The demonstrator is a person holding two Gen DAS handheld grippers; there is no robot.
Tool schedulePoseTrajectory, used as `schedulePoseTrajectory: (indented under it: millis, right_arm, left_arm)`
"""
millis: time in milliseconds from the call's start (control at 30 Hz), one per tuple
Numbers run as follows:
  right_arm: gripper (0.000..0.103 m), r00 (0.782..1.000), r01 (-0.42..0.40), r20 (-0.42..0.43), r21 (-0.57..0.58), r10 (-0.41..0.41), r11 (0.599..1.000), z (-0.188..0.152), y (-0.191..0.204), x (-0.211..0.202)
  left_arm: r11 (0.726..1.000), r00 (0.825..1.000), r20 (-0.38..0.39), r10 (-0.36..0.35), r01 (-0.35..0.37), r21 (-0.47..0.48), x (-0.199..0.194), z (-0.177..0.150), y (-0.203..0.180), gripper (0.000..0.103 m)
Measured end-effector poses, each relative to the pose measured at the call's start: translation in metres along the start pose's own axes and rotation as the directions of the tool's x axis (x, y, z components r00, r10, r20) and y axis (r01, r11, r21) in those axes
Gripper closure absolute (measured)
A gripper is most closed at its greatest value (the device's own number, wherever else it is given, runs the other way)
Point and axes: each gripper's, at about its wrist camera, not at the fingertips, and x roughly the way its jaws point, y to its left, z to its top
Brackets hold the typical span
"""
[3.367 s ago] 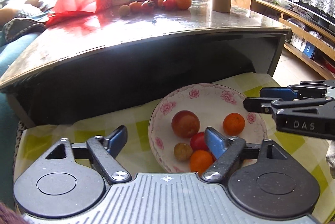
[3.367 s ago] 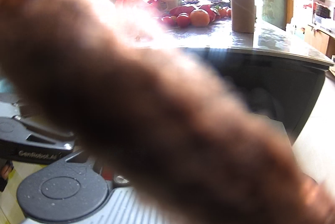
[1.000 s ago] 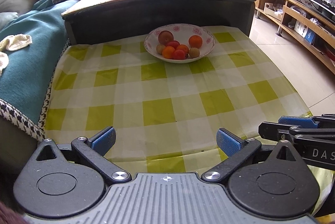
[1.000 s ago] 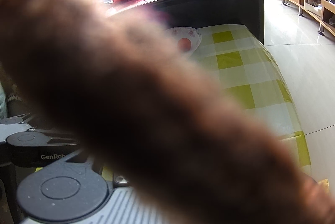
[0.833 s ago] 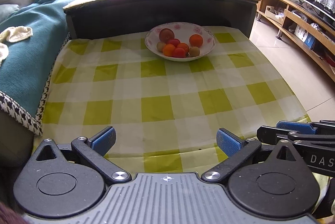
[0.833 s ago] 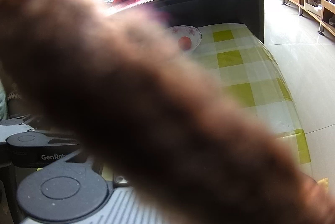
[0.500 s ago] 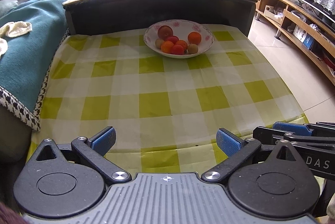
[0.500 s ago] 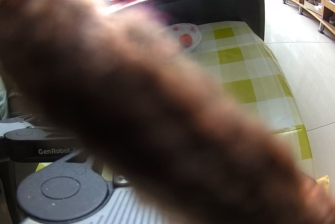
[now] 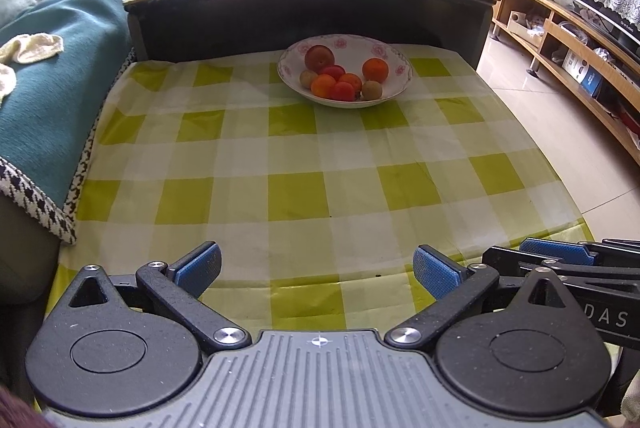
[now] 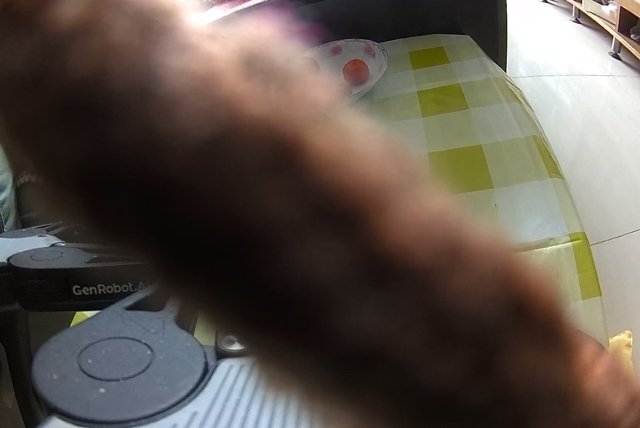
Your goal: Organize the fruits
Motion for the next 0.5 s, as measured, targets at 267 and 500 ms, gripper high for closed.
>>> schedulePoseTrajectory:
  millis: [267, 500]
  right_arm:
    - [0.062, 1.000, 0.002, -0.005, 0.006, -0.002, 1.000, -0.0006, -0.0002, 0.0021]
    - [0.062, 1.000, 0.006, -0.003, 0.009, -0.006, 1.000, -0.0012, 0.0000, 0.0019]
  left_arm:
    - [1.000, 1.000, 0.003, -0.001, 0.001, -0.001, -0.0003, -0.0001, 0.0003, 0.000]
    - [1.000, 1.000, 0.017, 0.006, -0.006, 0.006, -0.0015, -0.0008, -0.0014, 0.000]
